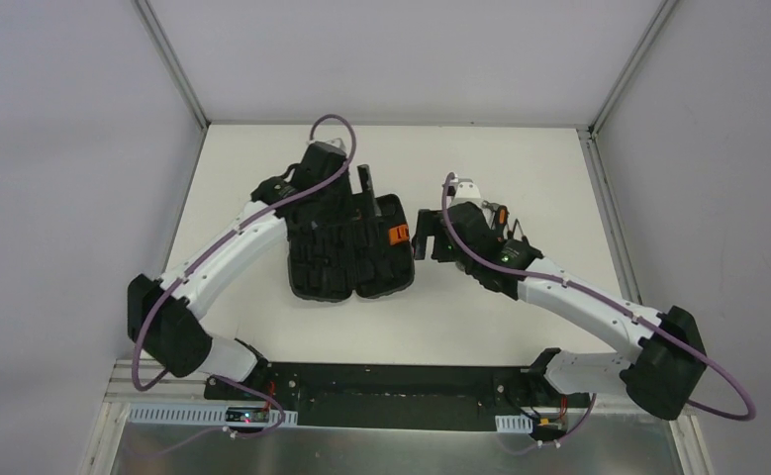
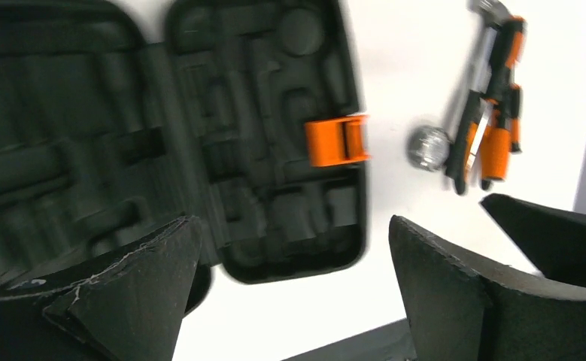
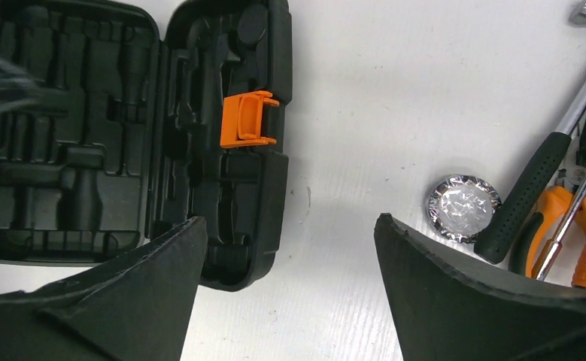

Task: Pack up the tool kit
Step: Open the toolbox at the center of the board.

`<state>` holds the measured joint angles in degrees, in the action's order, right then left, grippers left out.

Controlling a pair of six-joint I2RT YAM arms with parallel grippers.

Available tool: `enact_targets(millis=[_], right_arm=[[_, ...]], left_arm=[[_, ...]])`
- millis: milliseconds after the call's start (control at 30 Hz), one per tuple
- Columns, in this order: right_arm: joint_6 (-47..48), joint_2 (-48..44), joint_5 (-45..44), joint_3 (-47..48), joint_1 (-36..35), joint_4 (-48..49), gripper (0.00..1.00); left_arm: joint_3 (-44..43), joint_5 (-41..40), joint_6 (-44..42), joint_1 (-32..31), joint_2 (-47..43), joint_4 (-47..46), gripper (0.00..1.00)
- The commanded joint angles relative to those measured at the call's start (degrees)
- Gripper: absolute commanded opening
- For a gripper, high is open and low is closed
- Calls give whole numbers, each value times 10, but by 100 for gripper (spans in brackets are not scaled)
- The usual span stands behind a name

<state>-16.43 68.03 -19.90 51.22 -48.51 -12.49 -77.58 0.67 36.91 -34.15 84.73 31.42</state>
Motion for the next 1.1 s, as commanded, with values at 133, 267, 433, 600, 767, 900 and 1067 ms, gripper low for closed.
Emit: enact_targets(millis=[133, 267, 433, 600, 767, 900, 1067], right_arm=[[52, 117, 21, 120, -4, -23, 86], [83, 185, -12, 176, -14, -46, 86], [127, 273, -79, 255, -37, -94, 88], [151, 359, -183, 324, -63, -147, 90], [159, 423, -244, 367, -68, -188, 92], [173, 441, -272, 372, -69, -192, 92], [194, 455, -302, 375, -68, -194, 93]], left_arm=[[180, -102, -7, 136, -179, 61, 96], [240, -121, -3, 145, -216, 66, 94], [284, -142, 20, 146, -233, 66, 93], [322, -167, 49, 145, -234, 49, 90], [371, -167, 71, 145, -234, 10, 84], [394, -167, 80, 146, -223, -9, 75], [415, -174, 93, 146, -216, -24, 60]])
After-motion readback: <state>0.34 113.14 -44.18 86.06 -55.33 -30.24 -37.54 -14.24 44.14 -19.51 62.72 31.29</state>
